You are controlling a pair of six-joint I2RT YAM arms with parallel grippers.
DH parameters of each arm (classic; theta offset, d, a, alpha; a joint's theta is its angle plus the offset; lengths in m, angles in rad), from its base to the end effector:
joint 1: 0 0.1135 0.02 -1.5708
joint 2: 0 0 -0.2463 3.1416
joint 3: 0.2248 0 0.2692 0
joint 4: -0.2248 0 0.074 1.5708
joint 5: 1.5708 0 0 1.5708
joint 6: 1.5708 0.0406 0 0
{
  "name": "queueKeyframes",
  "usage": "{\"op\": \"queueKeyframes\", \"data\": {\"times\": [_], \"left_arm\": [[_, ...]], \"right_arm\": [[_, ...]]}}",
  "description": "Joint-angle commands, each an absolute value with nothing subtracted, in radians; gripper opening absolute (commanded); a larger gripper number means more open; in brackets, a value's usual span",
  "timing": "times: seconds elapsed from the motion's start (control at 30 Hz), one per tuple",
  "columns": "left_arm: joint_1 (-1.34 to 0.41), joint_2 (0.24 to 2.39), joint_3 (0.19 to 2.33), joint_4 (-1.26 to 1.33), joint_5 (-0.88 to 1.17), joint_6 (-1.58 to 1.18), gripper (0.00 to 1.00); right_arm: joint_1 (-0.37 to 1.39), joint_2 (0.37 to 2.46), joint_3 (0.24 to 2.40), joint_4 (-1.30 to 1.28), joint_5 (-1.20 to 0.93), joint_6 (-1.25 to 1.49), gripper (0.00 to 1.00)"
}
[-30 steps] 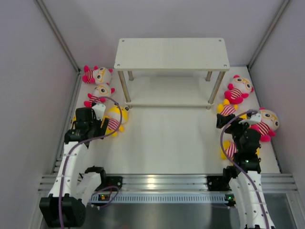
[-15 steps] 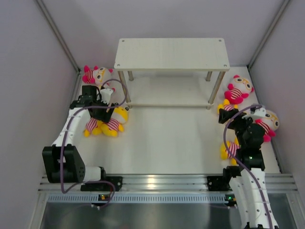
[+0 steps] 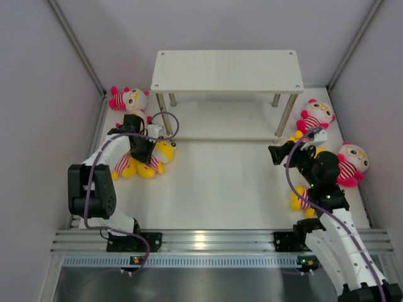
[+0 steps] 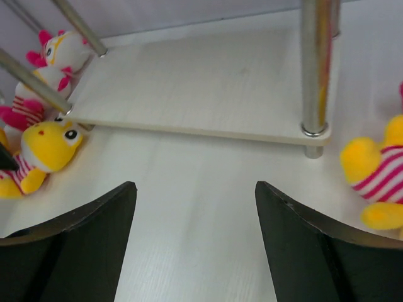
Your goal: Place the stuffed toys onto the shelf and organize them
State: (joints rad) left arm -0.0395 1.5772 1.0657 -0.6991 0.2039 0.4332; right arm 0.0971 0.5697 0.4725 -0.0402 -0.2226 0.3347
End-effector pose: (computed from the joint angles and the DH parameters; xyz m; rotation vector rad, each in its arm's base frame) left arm 0.3193 -0.0208 0.1772 0.6923 2.6559 -0.1776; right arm 0.1904 0.0275 0.2650 0.0376 1.7309 0.5097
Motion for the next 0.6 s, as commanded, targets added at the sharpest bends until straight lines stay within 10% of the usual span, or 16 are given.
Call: {"op": "queueKeyframes", "data": {"times": [0.0,0.57], "left_arm": [[-0.043,1.552,1.032,-0.686,0.265,0.446,0.00],[-0.034,1.284,1.313,-1.066,0.577,0.255,0.00]], "right_arm": [[0.263,0.629,0.545,0.063,-0.241,0.244,0.77],[1.090,1.399,1.081,0.368,-0.147,-0.181,0.75]]}}
